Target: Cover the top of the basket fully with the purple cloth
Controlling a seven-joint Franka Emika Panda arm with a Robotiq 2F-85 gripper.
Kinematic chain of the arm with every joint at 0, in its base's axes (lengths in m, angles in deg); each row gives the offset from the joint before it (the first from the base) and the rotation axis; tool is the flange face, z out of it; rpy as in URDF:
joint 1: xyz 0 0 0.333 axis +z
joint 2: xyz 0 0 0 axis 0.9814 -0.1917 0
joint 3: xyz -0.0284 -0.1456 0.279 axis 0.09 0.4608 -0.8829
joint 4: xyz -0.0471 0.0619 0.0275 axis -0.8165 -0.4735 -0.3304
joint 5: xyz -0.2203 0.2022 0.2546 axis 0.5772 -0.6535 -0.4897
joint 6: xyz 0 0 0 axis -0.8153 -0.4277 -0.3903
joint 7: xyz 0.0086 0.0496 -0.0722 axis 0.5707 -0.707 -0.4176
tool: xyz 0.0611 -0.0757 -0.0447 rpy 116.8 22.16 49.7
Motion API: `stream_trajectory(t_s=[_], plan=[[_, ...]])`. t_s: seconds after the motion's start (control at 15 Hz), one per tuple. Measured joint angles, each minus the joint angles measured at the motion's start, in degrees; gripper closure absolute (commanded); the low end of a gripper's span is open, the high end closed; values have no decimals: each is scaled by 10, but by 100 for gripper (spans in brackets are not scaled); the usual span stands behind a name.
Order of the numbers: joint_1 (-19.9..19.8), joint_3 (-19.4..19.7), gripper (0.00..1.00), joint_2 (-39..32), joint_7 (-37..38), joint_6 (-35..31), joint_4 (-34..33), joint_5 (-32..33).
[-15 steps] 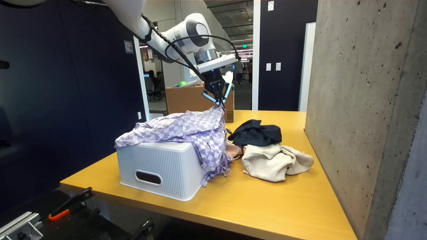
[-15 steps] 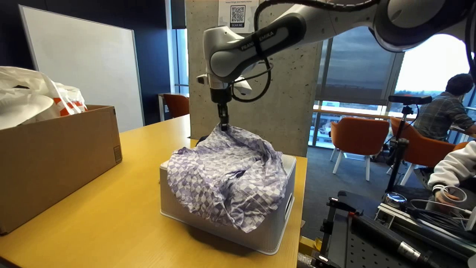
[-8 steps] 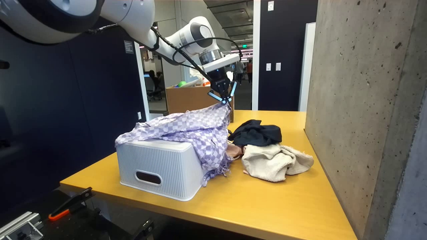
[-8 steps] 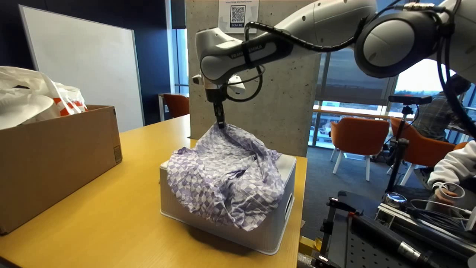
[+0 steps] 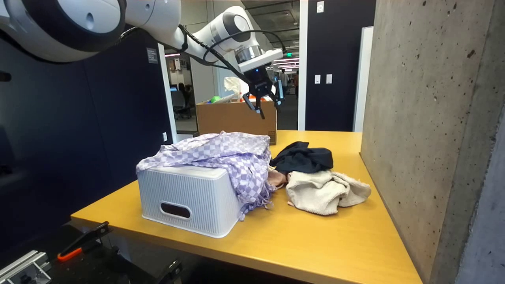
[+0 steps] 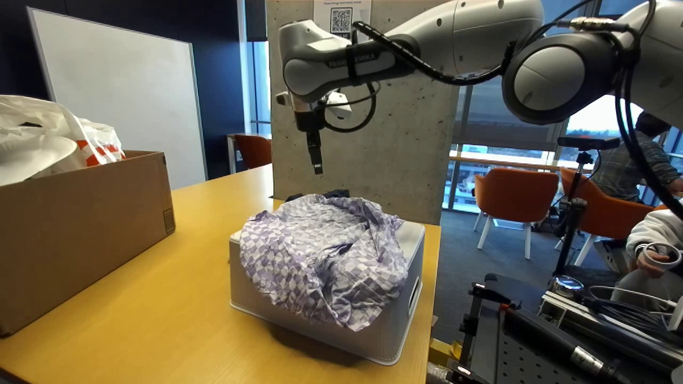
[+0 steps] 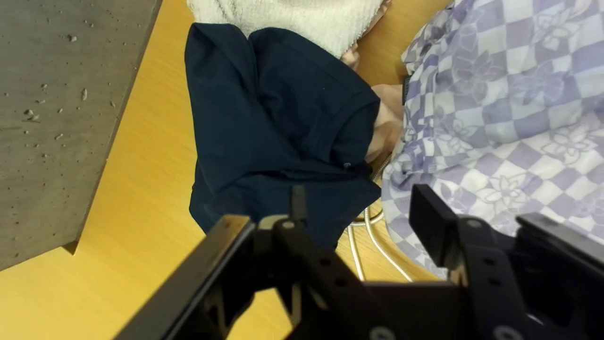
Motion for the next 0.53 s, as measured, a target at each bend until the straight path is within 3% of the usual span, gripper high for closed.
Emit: stream_trajectory(t_s=[0.13,0.53], plan=[[5,0,0,8,14,20,-5,0],[42,-3,0,49,84,94,3,-3]])
